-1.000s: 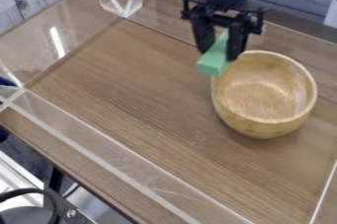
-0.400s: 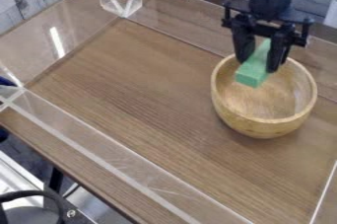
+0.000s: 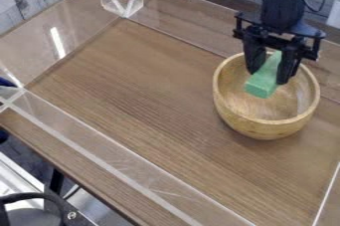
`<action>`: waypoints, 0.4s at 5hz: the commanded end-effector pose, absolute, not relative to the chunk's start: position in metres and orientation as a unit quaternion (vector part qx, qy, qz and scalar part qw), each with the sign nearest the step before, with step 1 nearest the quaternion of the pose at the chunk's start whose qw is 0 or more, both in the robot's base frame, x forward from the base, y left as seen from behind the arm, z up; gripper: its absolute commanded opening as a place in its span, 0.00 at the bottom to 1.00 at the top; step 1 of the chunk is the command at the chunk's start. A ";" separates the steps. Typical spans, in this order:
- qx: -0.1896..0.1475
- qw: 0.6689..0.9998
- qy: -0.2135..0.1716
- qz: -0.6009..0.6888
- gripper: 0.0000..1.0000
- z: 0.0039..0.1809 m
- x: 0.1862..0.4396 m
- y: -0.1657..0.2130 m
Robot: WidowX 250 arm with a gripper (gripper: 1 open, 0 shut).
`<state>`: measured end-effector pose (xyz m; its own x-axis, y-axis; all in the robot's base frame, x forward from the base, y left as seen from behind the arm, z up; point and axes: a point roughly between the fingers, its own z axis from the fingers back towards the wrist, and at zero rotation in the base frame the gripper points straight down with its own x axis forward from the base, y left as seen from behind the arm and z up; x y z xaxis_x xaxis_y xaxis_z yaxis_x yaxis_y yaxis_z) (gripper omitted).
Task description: Put the green block in the brown bowl
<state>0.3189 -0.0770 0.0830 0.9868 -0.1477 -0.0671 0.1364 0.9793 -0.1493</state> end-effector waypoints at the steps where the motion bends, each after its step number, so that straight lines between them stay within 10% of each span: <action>1: -0.072 0.994 0.010 -0.079 0.00 0.096 0.326 -0.082; 2: -0.071 0.994 0.013 -0.083 0.00 0.094 0.323 -0.083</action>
<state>0.3180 -0.0791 0.0804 0.9855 -0.1577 -0.0624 0.1474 0.9785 -0.1444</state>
